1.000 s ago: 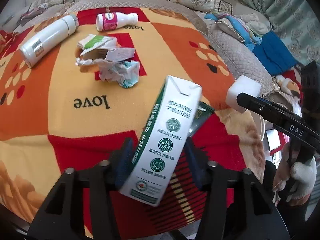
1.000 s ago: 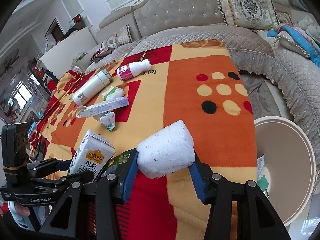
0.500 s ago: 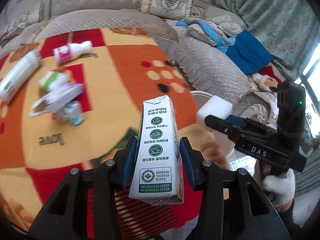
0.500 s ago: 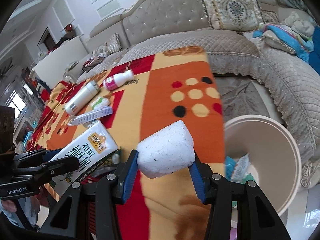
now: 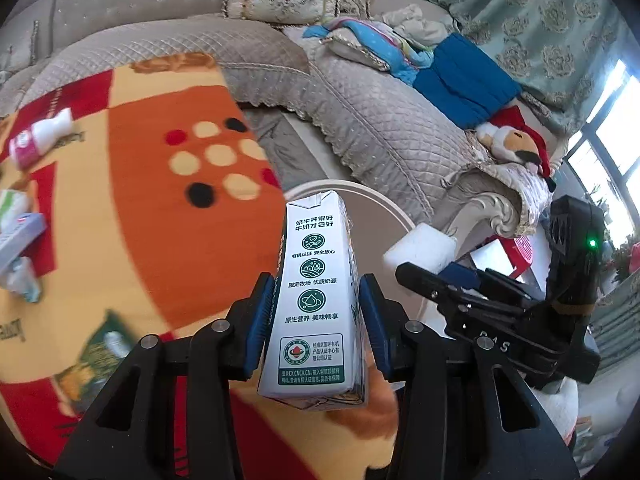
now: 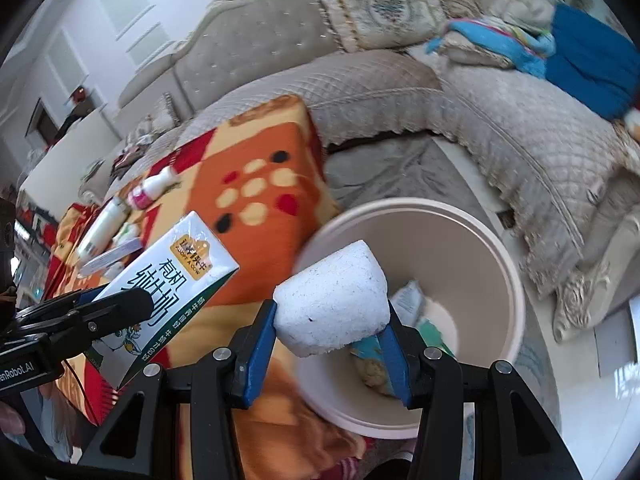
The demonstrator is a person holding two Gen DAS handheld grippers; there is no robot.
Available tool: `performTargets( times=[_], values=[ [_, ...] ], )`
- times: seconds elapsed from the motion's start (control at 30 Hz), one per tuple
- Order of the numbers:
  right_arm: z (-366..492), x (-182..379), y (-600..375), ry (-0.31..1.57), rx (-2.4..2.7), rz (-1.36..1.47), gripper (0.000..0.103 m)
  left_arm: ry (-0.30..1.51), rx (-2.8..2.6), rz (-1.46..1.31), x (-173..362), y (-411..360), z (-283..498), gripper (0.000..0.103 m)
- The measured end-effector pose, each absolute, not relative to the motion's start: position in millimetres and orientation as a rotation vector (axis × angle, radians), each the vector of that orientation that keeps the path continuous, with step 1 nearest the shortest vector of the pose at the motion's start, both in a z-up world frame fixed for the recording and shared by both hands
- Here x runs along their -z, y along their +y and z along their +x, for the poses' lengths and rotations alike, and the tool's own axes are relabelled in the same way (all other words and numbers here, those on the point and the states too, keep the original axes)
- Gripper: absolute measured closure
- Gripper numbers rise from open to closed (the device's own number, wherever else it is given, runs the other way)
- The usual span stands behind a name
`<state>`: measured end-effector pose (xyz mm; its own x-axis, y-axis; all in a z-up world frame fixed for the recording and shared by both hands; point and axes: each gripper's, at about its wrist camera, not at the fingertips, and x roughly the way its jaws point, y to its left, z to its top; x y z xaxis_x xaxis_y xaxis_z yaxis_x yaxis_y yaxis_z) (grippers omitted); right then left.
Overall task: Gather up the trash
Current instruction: 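Carry the milk carton and sponge over the white bin and open both tools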
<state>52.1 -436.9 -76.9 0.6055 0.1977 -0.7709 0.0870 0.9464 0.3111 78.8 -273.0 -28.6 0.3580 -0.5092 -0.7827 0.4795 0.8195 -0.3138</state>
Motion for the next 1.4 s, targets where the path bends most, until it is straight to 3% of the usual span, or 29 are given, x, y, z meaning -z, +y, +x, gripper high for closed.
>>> performTargets(
  times=[0.5, 0.57, 0.63, 1.4],
  values=[
    [50.5, 114.8, -479.0, 0.983, 0.022, 0.392, 0.048, 1.06, 0.68, -0.072, 53.9, -322.7, 94.7, 0.06],
    [50.6, 117.5, -480.7, 0.988, 0.029, 0.401, 0.044, 1.063, 0.68, -0.077, 55.2, -322.6, 95.9, 0.058],
    [49.9, 119.7, -482.1, 0.987, 0.033, 0.408, 0.033, 1.066, 0.679, -0.089, 55.2, -322.7, 95.5, 0.049],
    [50.7, 109.1, -463.3, 0.985, 0.014, 0.381, 0.032, 1.046, 0.611, -0.057, 50.3, -296.1, 85.8, 0.048]
  ],
)
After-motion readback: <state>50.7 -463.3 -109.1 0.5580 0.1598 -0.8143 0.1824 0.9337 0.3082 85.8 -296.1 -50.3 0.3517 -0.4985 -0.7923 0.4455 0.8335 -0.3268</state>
